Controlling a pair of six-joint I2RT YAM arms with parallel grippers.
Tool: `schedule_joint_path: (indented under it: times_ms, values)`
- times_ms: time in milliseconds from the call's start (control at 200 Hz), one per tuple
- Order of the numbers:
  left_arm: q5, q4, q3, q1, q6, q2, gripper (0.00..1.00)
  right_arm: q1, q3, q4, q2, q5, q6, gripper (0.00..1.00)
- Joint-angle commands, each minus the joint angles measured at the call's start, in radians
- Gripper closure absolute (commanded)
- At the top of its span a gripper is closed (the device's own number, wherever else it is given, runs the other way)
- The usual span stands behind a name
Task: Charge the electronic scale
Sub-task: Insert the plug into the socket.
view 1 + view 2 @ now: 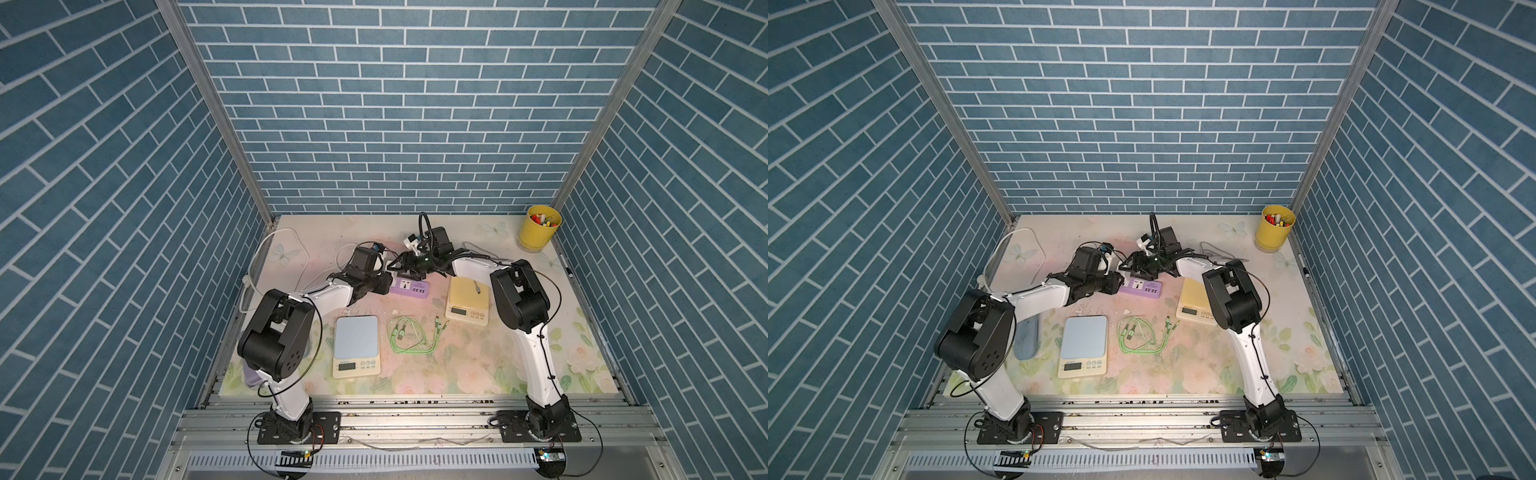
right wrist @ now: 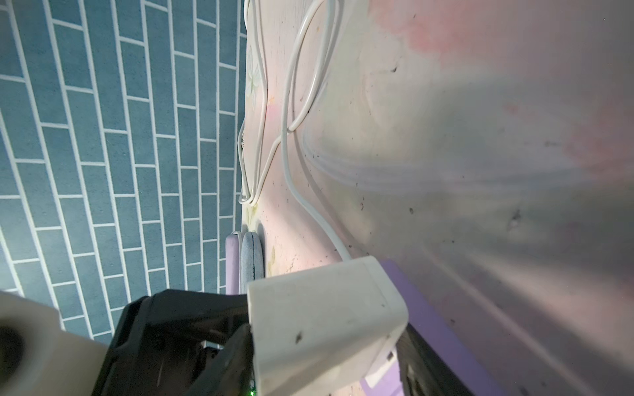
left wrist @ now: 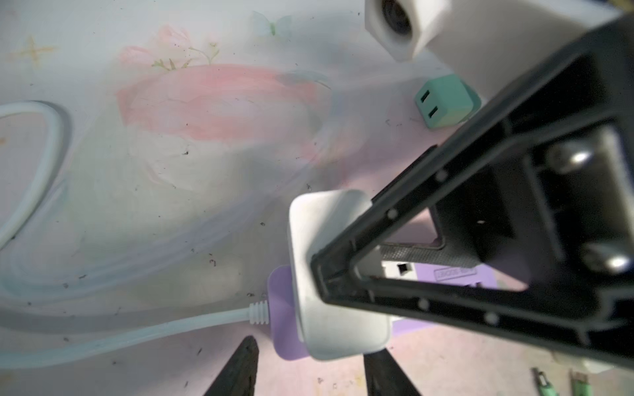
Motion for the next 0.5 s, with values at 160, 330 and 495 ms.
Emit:
schedule_joint_path:
  times_ms: [160,330,495]
  values:
    - [0.047,-0.002,0.058,-0.009,-0.008,0.06,0.57,-0.005,-0.061,-0.121,0.059,0.149,0.009,0.32]
    - [0.014,-0.022,0.093,-0.013,-0.021,0.103,0.69,-0.005,-0.049,-0.131,0.05,0.153,0.009,0.3]
    - [-0.009,-0.052,0.099,-0.012,-0.03,0.122,0.71,-0.004,-0.03,-0.179,0.022,0.171,-0.03,0.25]
